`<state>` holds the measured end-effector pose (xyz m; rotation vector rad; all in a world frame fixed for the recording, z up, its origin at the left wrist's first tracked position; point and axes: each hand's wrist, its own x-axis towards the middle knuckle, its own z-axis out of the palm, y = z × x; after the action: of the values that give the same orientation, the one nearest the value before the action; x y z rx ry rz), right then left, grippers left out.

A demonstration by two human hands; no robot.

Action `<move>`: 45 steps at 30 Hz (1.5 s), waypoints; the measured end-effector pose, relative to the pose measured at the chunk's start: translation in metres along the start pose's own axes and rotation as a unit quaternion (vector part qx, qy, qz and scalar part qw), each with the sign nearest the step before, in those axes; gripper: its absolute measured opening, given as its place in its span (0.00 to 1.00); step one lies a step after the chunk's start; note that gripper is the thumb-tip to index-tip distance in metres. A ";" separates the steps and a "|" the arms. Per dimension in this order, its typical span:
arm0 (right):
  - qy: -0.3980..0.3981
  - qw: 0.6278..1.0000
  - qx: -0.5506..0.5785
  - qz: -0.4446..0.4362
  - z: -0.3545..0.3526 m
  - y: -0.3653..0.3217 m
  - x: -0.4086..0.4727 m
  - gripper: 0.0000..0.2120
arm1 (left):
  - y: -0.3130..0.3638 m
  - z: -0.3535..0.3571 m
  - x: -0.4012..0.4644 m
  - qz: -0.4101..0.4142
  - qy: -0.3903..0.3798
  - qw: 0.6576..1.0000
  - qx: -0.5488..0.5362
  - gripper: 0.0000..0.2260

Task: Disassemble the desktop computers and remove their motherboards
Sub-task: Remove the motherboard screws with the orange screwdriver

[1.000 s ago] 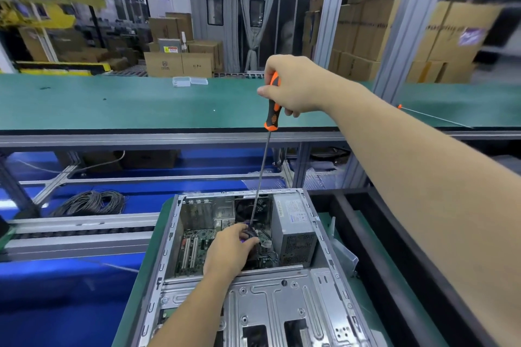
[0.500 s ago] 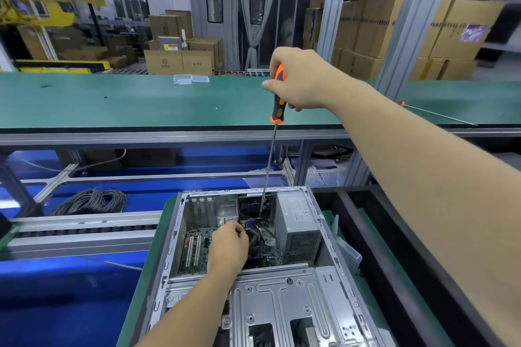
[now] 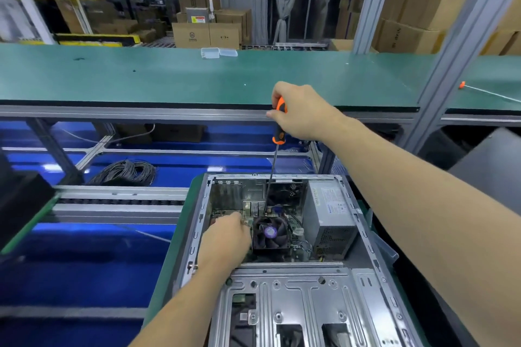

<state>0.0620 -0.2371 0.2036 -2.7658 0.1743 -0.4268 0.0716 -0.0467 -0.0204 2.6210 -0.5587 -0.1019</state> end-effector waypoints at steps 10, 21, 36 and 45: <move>-0.033 0.999 -0.021 -0.009 0.035 0.011 0.013 0.09 | 0.000 0.005 0.000 -0.011 0.010 0.999 0.036 0.10; 0.002 0.998 0.002 -0.064 0.028 -0.012 0.029 0.08 | -0.001 0.005 0.002 -0.029 -0.009 0.998 0.046 0.11; -0.020 0.997 0.006 -0.072 0.074 -0.031 0.036 0.08 | 0.003 0.000 -0.001 -0.028 -0.032 0.998 0.053 0.12; -0.017 0.997 -0.002 -0.076 0.072 -0.037 0.044 0.09 | 0.005 -0.003 0.000 -0.034 -0.050 0.997 0.054 0.12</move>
<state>0.1283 -0.1881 0.1637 -2.7989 -0.0451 -0.4188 0.0702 -0.0493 -0.0161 2.7530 -0.5239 -0.2324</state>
